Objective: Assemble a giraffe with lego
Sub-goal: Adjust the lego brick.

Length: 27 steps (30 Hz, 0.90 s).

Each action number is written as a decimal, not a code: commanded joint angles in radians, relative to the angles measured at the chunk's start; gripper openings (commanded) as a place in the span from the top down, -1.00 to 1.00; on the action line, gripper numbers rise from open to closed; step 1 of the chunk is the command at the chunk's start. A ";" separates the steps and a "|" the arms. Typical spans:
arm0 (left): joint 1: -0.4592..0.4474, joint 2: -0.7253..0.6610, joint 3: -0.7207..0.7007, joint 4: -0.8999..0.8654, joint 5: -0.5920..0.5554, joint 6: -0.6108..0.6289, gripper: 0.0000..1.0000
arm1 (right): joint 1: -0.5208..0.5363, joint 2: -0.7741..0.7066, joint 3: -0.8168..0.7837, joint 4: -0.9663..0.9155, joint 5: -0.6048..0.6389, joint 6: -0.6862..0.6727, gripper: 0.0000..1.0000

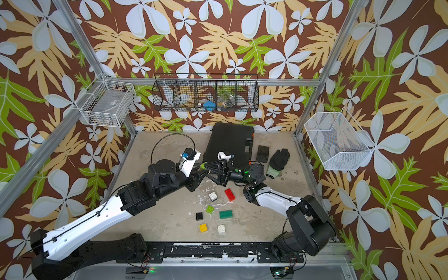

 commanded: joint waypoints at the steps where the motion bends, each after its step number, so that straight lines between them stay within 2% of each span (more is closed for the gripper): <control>1: -0.001 0.007 0.006 0.037 0.016 -0.005 0.22 | 0.003 -0.009 -0.004 0.065 -0.002 0.097 0.11; 5: 0.000 0.015 0.007 0.038 0.029 -0.007 0.31 | 0.004 -0.007 -0.008 0.079 0.003 0.107 0.11; 9: 0.000 0.023 0.009 0.036 0.053 -0.008 0.31 | 0.003 -0.002 -0.007 0.096 0.000 0.116 0.11; 10: -0.001 0.027 0.009 0.036 0.060 -0.007 0.37 | 0.003 -0.002 -0.007 0.096 0.001 0.116 0.12; 12: 0.000 0.030 0.009 0.034 0.065 -0.011 0.74 | 0.003 -0.002 -0.008 0.096 0.000 0.115 0.11; 15: 0.000 0.026 0.008 0.032 0.061 -0.013 0.79 | 0.003 -0.004 -0.002 0.085 -0.003 0.103 0.06; 18: -0.001 0.018 0.003 0.032 0.046 -0.014 0.81 | 0.003 -0.022 0.020 -0.021 -0.026 0.031 -0.42; 20: 0.000 0.009 -0.006 0.030 0.027 -0.013 0.84 | -0.003 -0.049 0.027 -0.157 -0.032 -0.041 -0.80; 22: 0.000 0.000 -0.018 0.031 0.010 -0.014 0.86 | -0.019 -0.081 0.021 -0.276 -0.028 -0.118 -1.00; 25: 0.000 -0.018 -0.052 0.034 -0.023 -0.027 0.89 | -0.077 -0.146 -0.037 -0.408 -0.002 -0.180 -1.00; 27: 0.000 -0.027 -0.093 0.044 -0.073 -0.048 0.90 | -0.135 -0.218 -0.045 -0.638 -0.004 -0.350 -0.99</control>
